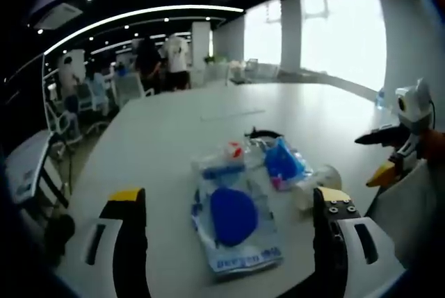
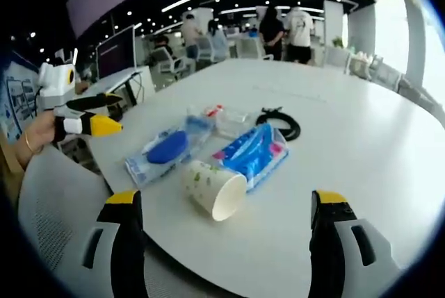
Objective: Arrange the tabletop items into an orderly group along one side of the table until the central work area is clear of visible clutter.
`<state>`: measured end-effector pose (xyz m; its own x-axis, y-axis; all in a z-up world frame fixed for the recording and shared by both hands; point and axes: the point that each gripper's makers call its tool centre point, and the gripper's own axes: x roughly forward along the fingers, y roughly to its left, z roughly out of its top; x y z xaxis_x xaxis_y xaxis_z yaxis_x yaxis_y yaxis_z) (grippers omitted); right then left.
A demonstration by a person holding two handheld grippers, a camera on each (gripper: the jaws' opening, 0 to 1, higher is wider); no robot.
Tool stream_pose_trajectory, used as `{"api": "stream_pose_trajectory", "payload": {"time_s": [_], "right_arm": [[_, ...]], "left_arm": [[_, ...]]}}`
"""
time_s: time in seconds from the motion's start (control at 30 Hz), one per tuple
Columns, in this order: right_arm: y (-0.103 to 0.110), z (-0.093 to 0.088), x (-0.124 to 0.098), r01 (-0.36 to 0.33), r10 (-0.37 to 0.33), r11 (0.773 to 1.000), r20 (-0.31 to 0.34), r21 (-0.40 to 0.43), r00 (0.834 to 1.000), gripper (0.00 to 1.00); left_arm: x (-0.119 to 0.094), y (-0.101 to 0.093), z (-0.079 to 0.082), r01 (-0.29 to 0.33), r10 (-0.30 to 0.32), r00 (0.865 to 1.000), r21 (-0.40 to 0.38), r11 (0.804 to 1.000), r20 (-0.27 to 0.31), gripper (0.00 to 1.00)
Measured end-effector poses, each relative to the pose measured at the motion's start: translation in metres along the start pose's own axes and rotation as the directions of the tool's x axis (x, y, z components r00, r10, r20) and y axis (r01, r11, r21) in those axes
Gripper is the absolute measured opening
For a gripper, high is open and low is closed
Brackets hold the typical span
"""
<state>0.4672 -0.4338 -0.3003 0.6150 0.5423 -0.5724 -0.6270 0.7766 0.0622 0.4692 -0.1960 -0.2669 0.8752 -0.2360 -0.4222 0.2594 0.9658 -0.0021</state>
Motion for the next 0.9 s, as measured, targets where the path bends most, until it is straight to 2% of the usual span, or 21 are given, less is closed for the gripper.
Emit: {"api": "stream_pose_trajectory", "payload": {"time_s": [0.43,0.57,0.67,0.83,0.9], "right_arm": [[-0.0011,-0.0042,0.0005,0.0,0.0,1.0,-0.019,-0.003,1.0,0.99],[-0.0012,-0.0043,0.0007,-0.001,0.001,1.0,-0.019,-0.002,1.0,0.99],[-0.0012,-0.0056,0.0007,0.0,-0.001,1.0,-0.024,-0.002,1.0,0.99],[0.0002,-0.0072,0.0009,-0.005,0.005,1.0,-0.032,-0.005,0.999,0.99],[0.0008,-0.0069,0.0007,-0.006,0.005,1.0,-0.031,-0.008,0.999,0.99]], "left_arm": [[0.0,-0.0003,-0.0019,-0.006,0.006,1.0,-0.001,1.0,-0.01,0.97],[-0.0012,0.0004,0.004,-0.012,0.012,1.0,-0.002,1.0,0.022,0.96],[-0.0009,0.0008,-0.0005,-0.015,0.015,1.0,-0.002,1.0,-0.002,0.96],[-0.0016,0.0027,0.0001,-0.018,0.018,1.0,-0.026,0.999,0.007,0.97],[-0.0023,0.0033,-0.0004,-0.031,0.031,1.0,0.001,1.0,-0.002,0.97]]}}
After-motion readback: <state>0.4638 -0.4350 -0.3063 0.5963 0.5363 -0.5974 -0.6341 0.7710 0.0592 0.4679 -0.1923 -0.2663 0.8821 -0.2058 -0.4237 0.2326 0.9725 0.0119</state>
